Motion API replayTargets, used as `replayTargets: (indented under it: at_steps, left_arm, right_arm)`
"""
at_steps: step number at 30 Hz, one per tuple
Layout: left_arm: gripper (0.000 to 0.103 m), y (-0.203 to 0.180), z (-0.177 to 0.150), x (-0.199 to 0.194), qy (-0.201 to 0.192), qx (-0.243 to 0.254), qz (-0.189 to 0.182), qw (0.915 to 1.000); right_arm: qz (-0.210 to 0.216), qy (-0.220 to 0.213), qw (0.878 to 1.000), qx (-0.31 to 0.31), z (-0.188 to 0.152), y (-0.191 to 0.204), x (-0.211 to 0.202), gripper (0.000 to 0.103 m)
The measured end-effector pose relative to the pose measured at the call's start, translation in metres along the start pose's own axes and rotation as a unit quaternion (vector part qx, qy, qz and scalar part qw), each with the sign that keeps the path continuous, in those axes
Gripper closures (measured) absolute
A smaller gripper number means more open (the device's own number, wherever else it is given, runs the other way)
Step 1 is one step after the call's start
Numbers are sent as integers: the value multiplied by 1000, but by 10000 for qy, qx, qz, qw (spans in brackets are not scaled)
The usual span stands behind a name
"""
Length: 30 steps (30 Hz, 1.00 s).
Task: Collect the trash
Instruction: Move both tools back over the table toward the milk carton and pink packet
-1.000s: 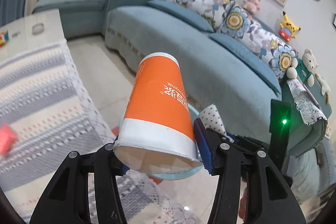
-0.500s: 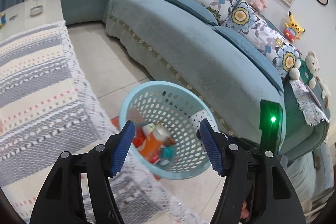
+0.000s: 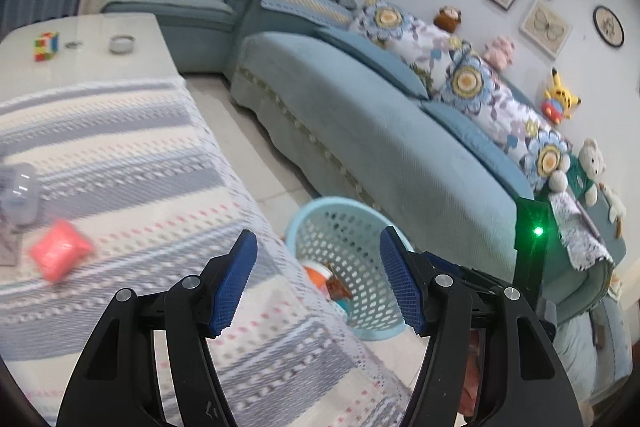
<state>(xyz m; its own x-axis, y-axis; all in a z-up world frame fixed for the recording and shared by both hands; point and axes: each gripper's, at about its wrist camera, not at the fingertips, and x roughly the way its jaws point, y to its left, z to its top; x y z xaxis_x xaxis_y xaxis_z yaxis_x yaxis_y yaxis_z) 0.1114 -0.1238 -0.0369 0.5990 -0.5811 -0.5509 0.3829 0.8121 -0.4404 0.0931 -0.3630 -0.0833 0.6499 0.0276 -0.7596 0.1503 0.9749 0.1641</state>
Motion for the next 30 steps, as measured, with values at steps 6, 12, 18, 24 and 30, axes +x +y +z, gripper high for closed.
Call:
replayTargets:
  at_steps: [6, 12, 18, 24, 30]
  left_arm:
    - [42, 40, 18, -73, -551, -3, 388, 9977]
    - [40, 117, 27, -138, -890, -167, 1092, 9899]
    - [41, 201, 18, -160, -728, -306, 1874, 9791]
    - [32, 252, 22, -147, -412, -772, 1919, 9775]
    - [35, 267, 11, -124, -170, -953, 1669, 9812]
  right_arm:
    - [407, -370, 9973, -477, 17, 87, -33, 60]
    - [882, -532, 9899, -970, 22, 195, -37, 52]
    - [1177, -260, 9830, -1383, 8, 285, -18, 52]
    - [1178, -203, 9839, -1329, -8, 307, 9, 52]
    - [946, 14, 9857, -1397, -16, 293, 40, 52]
